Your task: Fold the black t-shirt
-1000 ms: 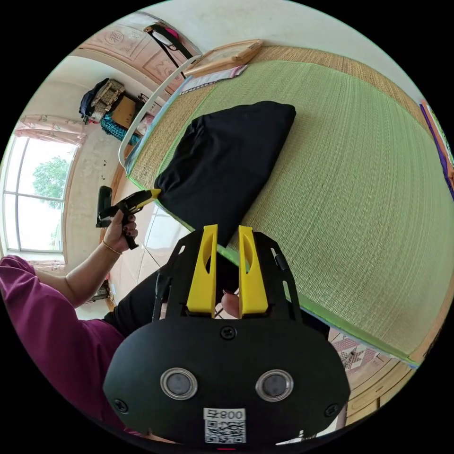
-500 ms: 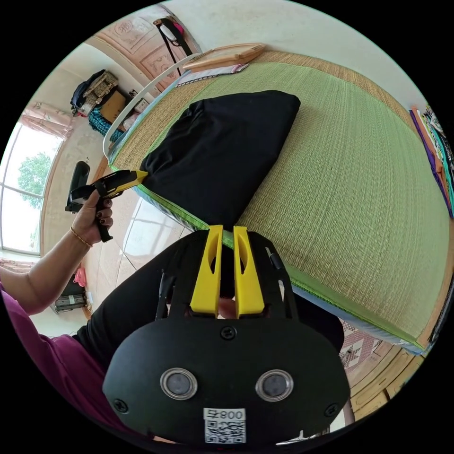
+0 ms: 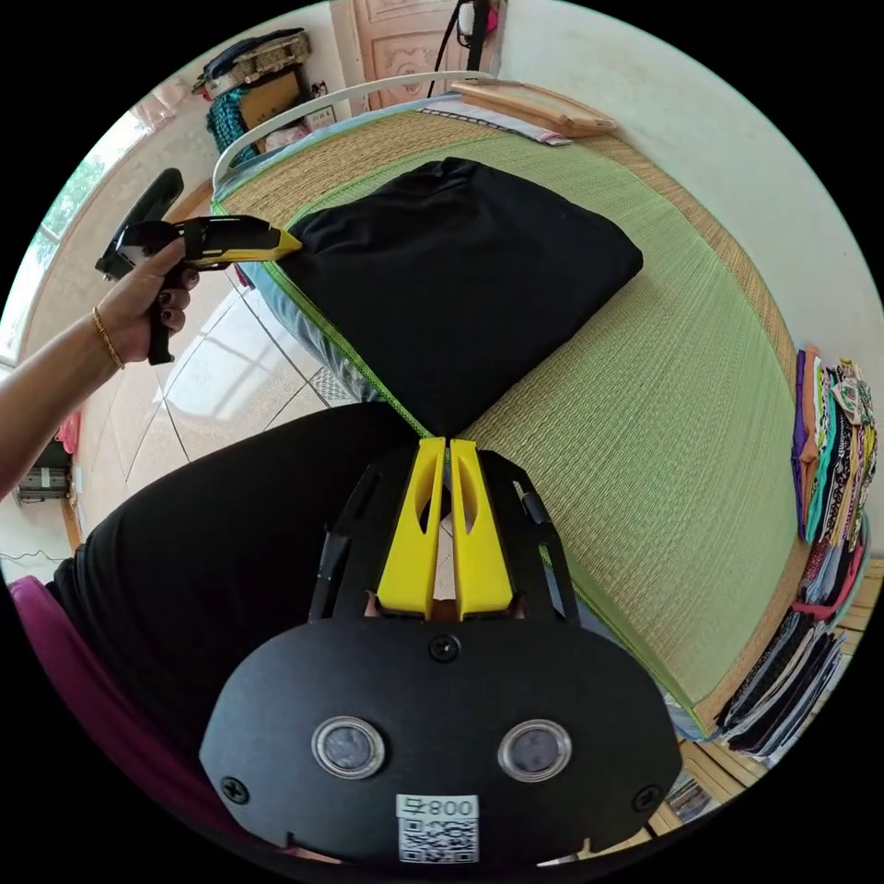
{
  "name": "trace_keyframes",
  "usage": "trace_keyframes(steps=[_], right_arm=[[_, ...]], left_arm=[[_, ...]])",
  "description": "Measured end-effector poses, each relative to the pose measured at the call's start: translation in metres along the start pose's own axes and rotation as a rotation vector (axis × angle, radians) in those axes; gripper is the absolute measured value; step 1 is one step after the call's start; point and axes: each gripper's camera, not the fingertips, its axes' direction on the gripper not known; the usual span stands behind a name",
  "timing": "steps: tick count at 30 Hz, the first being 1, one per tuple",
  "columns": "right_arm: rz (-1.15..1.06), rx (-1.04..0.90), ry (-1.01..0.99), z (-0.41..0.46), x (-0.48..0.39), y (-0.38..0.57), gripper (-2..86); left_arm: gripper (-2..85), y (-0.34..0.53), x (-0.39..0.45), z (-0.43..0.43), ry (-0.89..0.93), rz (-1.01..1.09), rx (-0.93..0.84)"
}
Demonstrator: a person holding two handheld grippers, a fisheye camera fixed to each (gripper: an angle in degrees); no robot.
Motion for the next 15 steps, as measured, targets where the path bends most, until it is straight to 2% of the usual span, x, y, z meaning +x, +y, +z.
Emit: trace_keyframes(steps=[10, 15], right_arm=[[0.036, 0.005, -0.095, 0.000, 0.017, 0.020, 0.2], [0.113, 0.019, -0.198, 0.004, 0.040, 0.034, 0.1]], left_arm=[[0.2, 0.018, 0.037, 0.023, 0.019, 0.035, 0.014], [1.0, 0.044, 0.081, 0.073, 0.118, 0.115, -0.106]])
